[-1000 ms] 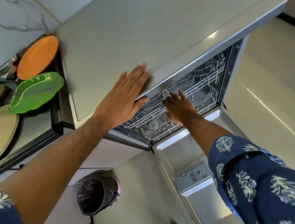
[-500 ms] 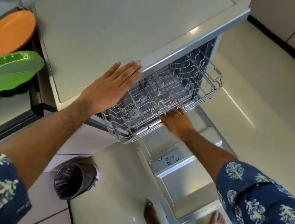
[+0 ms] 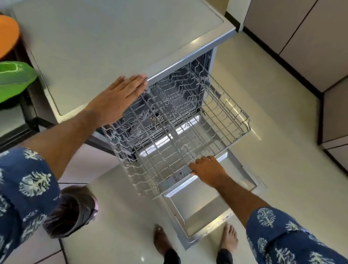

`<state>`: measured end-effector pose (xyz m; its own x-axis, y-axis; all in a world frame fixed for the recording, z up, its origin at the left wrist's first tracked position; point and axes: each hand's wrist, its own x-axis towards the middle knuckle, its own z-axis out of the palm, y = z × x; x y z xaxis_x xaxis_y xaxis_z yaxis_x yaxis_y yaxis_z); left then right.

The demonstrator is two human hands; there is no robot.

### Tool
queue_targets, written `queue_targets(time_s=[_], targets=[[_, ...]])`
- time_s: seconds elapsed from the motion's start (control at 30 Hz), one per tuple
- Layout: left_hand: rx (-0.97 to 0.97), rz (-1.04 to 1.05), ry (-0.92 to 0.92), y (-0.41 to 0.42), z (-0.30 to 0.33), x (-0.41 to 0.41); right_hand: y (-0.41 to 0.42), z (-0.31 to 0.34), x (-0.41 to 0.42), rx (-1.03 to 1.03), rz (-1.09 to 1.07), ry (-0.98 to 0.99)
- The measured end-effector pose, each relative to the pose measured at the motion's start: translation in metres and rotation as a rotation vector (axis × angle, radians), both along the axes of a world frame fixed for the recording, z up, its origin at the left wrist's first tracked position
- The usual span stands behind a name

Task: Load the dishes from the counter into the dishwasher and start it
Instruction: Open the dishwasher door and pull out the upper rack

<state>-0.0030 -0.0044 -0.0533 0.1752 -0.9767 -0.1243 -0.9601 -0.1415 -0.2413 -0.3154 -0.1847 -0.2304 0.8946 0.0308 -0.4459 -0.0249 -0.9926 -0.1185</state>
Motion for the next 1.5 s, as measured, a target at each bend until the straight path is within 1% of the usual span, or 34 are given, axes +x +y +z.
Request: queue_targets(time_s=[0.1,0.27,0.43,0.53,0.63,0.77,0.93,1.03,1.1,1.2,1.27,1.4,1.5], targets=[[0.001,0.035,0.009,0.002,0.001,-0.008,0.000,0.003,-0.019,-0.030,0.042,0.049],[-0.002,0.122,0.069,0.000,0.000,-0.019,0.000,0.008,-0.035,-0.026,0.035,0.144],[-0.020,0.214,0.123,-0.002,-0.004,-0.031,-0.004,0.026,-0.031,0.146,-0.050,0.372],[-0.022,0.250,0.125,-0.002,-0.007,-0.037,-0.009,0.033,-0.030,0.195,-0.001,0.523],[-0.008,0.275,0.106,-0.003,-0.008,-0.041,-0.011,0.031,-0.038,0.226,-0.006,0.578],[0.021,0.306,0.066,-0.004,-0.012,-0.046,-0.013,0.031,-0.049,0.262,-0.066,0.546],[0.044,0.339,0.040,-0.006,-0.012,-0.053,-0.012,0.026,-0.068,0.278,-0.154,0.438],[0.037,0.366,0.047,0.003,-0.015,-0.074,-0.014,0.028,-0.079,0.306,-0.213,0.366],[0.057,0.374,0.056,0.016,-0.022,-0.103,-0.014,0.038,-0.081,0.286,-0.225,0.295],[0.085,0.428,0.077,0.041,-0.038,-0.158,-0.013,0.059,-0.078,0.183,-0.168,0.048],[0.047,0.509,0.134,0.056,-0.043,-0.195,-0.011,0.079,-0.073,0.150,-0.146,-0.068],[-0.048,0.636,0.206,0.076,-0.034,-0.256,-0.007,0.118,-0.061,0.019,0.001,-0.142],[-0.114,0.769,0.234,0.087,-0.014,-0.289,-0.001,0.145,-0.049,-0.004,0.097,-0.198]])
